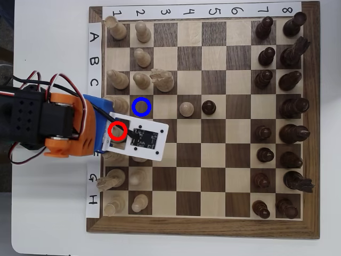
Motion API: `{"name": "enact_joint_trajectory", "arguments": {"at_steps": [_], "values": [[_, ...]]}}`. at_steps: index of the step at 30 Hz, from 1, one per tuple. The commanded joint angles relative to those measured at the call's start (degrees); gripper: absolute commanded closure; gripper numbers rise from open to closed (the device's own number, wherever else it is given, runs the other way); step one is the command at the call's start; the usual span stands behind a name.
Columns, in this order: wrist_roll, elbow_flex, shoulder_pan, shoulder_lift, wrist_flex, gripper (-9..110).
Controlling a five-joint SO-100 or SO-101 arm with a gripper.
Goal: Move the piece to destination
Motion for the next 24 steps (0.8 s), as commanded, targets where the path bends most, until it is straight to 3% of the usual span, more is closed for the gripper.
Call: {"name": "enact_joint_trajectory", "arguments": {"at_steps": [1, 15, 24], "values": [[23.12, -0.53, 1.93, 3.34, -2.55, 83], [20.83, -3.60, 2.99, 3.87, 0.09, 83], [23.91, -3.60, 3.25, 3.60, 2.81, 100]]}}
